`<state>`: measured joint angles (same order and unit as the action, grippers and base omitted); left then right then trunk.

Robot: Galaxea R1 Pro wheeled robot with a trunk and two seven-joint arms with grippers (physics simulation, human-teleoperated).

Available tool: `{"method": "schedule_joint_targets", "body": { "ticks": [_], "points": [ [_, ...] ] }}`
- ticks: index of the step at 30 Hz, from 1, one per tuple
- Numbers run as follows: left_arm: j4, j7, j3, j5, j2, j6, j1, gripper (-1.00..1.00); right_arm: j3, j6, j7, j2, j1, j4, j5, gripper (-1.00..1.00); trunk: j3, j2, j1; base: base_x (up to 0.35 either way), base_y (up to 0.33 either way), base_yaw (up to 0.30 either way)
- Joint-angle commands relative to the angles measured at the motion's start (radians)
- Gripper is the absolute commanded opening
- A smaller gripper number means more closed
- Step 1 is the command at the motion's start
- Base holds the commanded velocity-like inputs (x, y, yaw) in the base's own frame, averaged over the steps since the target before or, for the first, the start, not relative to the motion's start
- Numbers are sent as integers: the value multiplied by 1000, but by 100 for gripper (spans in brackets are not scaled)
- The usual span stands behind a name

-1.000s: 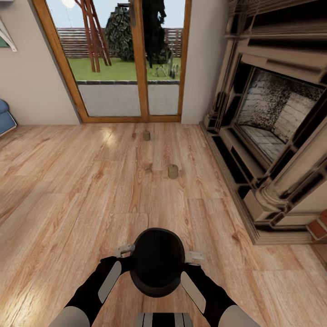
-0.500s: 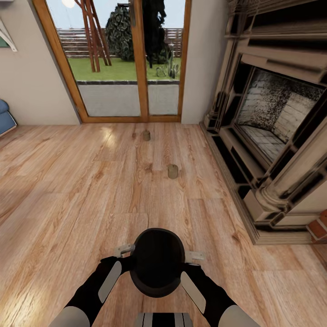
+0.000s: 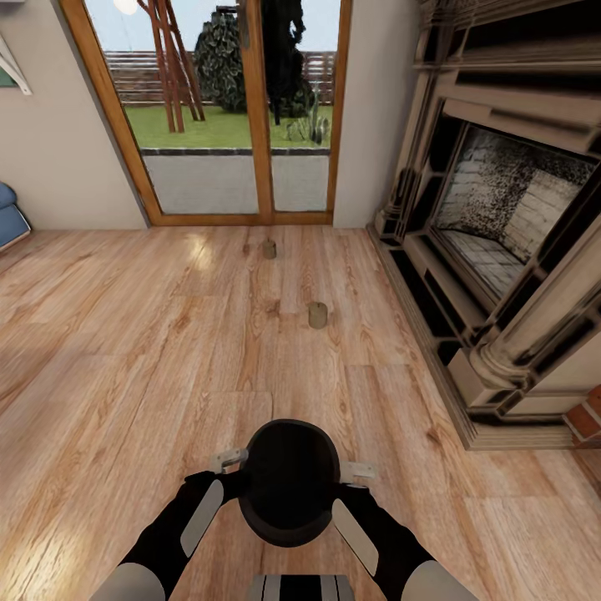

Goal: Place each of the two pumpkins and all three candles from the living room inside a cabinet in the living room (use any cabinet), then make sure every cabinet is closed, and position the cauldron so it is next to a table in the living room.

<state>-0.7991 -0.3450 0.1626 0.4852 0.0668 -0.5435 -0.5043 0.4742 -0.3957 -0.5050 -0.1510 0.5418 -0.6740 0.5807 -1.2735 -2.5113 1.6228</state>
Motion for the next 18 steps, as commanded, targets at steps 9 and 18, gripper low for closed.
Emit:
{"method": "schedule_joint_targets", "body": {
  "ticks": [9,18],
  "points": [
    [-2,-11,2,1,-1,-4,0,-100,4,-2,-9,1,1,-3,4,-100,-1,0,0,0,0,0],
    [-2,-11,2,1,-1,-4,0,-100,4,-2,-9,1,1,-4,4,-100,19,1,-3,0,0,0]
  ]
}}
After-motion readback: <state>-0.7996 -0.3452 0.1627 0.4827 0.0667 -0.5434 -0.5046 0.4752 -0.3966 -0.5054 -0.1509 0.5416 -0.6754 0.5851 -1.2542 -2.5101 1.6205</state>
